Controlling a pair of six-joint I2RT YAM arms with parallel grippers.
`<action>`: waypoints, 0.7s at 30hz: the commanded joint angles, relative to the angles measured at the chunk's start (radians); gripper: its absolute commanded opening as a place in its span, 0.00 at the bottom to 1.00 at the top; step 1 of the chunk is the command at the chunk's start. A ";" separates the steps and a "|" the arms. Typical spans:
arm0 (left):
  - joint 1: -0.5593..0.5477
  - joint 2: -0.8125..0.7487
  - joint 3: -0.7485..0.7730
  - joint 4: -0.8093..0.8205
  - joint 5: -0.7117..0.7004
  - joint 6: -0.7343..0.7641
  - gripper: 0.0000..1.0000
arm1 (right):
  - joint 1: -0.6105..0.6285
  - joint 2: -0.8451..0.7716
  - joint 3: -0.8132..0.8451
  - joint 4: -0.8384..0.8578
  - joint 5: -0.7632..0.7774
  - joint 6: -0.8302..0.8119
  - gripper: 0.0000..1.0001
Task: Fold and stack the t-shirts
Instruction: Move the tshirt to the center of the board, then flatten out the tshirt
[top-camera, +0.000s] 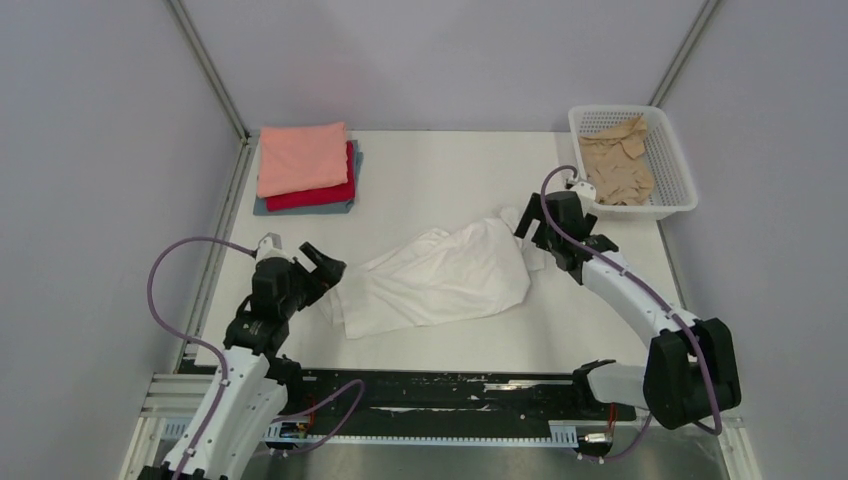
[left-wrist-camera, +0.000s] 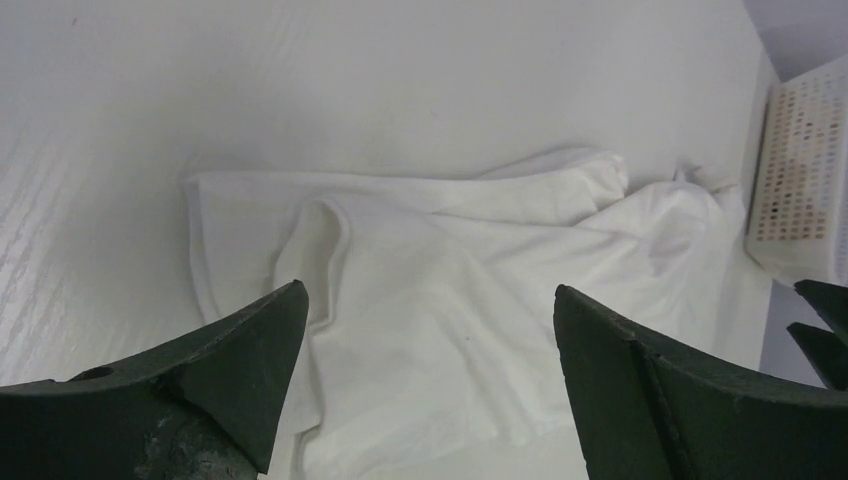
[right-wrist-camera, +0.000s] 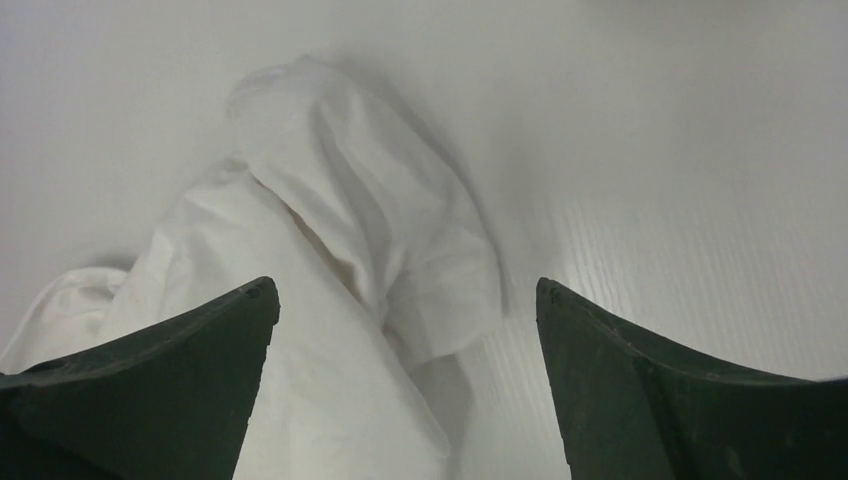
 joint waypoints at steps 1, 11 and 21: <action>-0.001 0.105 0.022 -0.009 -0.011 -0.021 1.00 | 0.003 -0.079 0.040 -0.072 0.122 0.040 1.00; -0.128 0.161 0.001 -0.151 0.091 -0.067 1.00 | 0.005 -0.242 -0.102 -0.070 0.004 0.050 1.00; -0.373 0.254 -0.004 -0.307 -0.093 -0.195 0.95 | 0.005 -0.263 -0.145 -0.058 0.013 0.048 1.00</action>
